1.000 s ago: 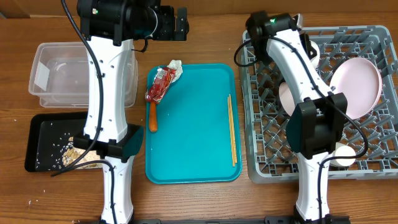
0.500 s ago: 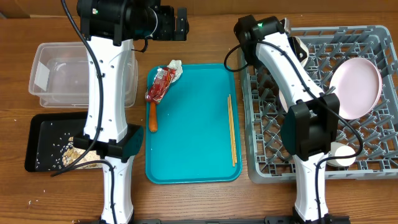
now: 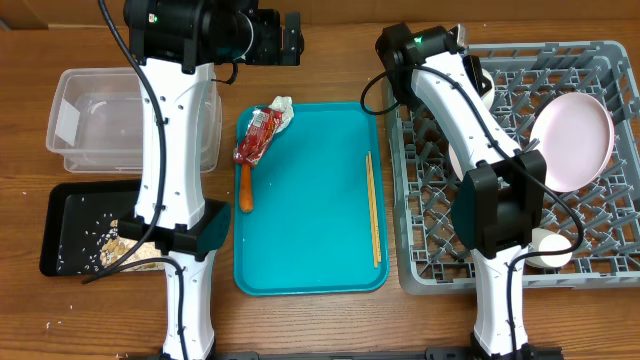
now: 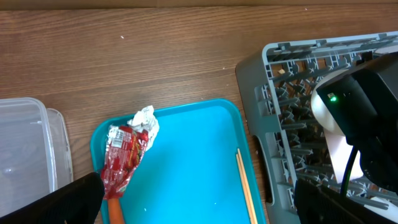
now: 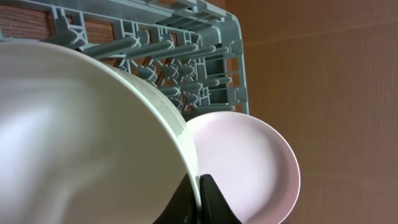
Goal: Sort waste into correct bins and load items into the dishwasher
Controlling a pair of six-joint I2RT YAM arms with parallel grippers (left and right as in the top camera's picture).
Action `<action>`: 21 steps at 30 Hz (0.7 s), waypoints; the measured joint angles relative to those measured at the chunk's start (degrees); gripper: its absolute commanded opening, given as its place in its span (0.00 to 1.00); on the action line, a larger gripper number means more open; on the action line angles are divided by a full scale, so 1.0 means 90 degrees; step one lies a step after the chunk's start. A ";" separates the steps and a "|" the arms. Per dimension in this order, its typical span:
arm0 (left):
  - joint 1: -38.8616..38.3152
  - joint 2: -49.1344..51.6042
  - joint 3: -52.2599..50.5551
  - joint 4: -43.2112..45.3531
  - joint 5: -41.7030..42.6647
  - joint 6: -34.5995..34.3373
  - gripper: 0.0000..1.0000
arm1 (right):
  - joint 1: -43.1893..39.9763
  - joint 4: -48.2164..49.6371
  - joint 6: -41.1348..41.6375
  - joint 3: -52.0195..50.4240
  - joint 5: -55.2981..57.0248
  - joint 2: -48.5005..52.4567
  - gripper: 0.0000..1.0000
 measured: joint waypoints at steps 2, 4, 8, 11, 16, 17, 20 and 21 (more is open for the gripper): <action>0.0000 0.0000 0.0000 0.0000 0.0000 -0.0002 1.00 | 0.0000 -0.0027 0.0015 0.0000 0.0104 0.0000 0.04; 0.0000 0.0000 0.0000 0.0000 0.0000 -0.0002 1.00 | -0.0002 -0.0119 0.0036 -0.0002 0.0255 0.0000 0.04; 0.0000 0.0000 0.0000 0.0000 0.0000 0.0000 1.00 | -0.0015 -0.0313 0.0046 -0.0010 0.0651 0.0000 0.04; 0.0000 0.0000 0.0000 0.0000 0.0000 0.0000 1.00 | -0.0046 -0.0318 0.0044 -0.0012 0.0906 0.0000 0.04; 0.0000 0.0000 0.0000 0.0000 0.0000 0.0000 1.00 | -0.0087 -0.0214 0.0044 -0.0015 0.0940 0.0000 0.04; 0.0000 0.0000 0.0000 0.0000 0.0000 0.0000 1.00 | -0.0092 -0.0185 0.0046 -0.0015 0.0940 0.0000 0.04; 0.0000 0.0000 0.0000 0.0000 0.0000 0.0000 1.00 | -0.0092 -0.0117 0.0044 -0.0015 0.0947 0.0000 0.04; 0.0000 0.0000 0.0000 0.0000 0.0000 -0.0002 1.00 | -0.0092 -0.0090 0.0041 -0.0015 0.0940 0.0000 0.04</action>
